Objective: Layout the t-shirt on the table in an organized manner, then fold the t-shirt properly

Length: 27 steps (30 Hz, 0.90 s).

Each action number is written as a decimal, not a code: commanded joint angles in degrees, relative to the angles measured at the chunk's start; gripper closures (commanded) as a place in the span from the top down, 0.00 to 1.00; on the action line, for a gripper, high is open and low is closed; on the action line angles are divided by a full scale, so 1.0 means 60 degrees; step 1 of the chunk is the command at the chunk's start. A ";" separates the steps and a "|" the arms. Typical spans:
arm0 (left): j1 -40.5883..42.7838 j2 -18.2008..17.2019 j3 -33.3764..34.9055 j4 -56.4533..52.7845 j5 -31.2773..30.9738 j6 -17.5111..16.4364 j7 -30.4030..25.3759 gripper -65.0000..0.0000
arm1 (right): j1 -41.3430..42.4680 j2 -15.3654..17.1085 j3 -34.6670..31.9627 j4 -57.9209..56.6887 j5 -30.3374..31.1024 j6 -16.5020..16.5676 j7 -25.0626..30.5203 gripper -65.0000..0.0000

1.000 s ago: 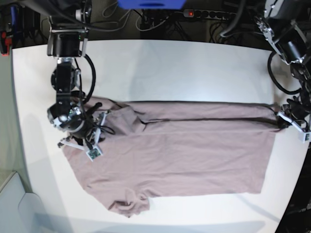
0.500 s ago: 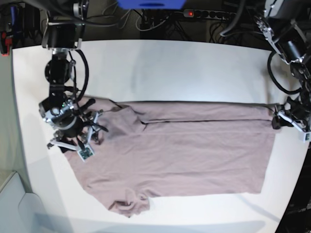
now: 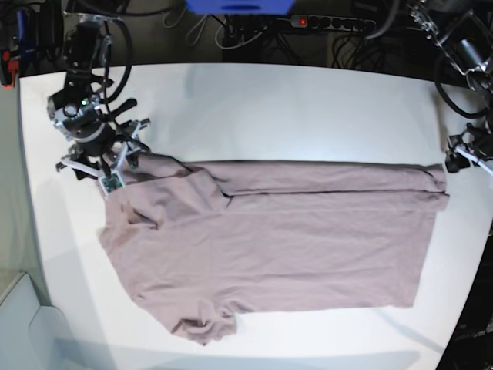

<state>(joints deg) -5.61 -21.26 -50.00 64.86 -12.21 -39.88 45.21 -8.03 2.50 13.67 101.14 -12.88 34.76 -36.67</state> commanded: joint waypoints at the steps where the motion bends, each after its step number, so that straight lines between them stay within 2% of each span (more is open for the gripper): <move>1: -0.0128 -0.0172 -0.0011 0.0157 -0.0141 -0.0020 -0.0187 0.67 | 0.0042 0.0059 0.0044 0.0132 0.0147 -0.0043 0.0213 0.57; 13: -0.0553 0.0283 0.0003 0.0157 -0.0053 -0.0020 -0.0202 0.67 | -0.0354 0.0059 0.0058 0.0146 0.0323 -0.0043 0.0228 0.56; 17: -0.0846 0.0312 0.0604 -0.0180 -0.0039 -0.0020 -0.0202 0.67 | -0.0354 0.0059 0.0176 0.0132 0.0323 -0.0043 0.0228 0.56; 22: -0.0860 0.0327 0.0809 -0.0781 -0.0053 -0.0020 -0.0978 0.67 | -0.0354 0.0059 0.0307 0.0132 0.0309 -0.0043 0.0228 0.56; 27: -0.0860 0.0283 0.0824 -0.0986 -0.0053 -0.0020 -0.1110 0.67 | -0.0354 0.0074 0.0513 0.0117 0.0309 -0.0014 0.0228 0.56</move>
<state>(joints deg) -9.58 -18.22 -44.93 58.15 -11.62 -39.88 39.92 -10.55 2.55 16.71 100.92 -11.53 34.74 -36.58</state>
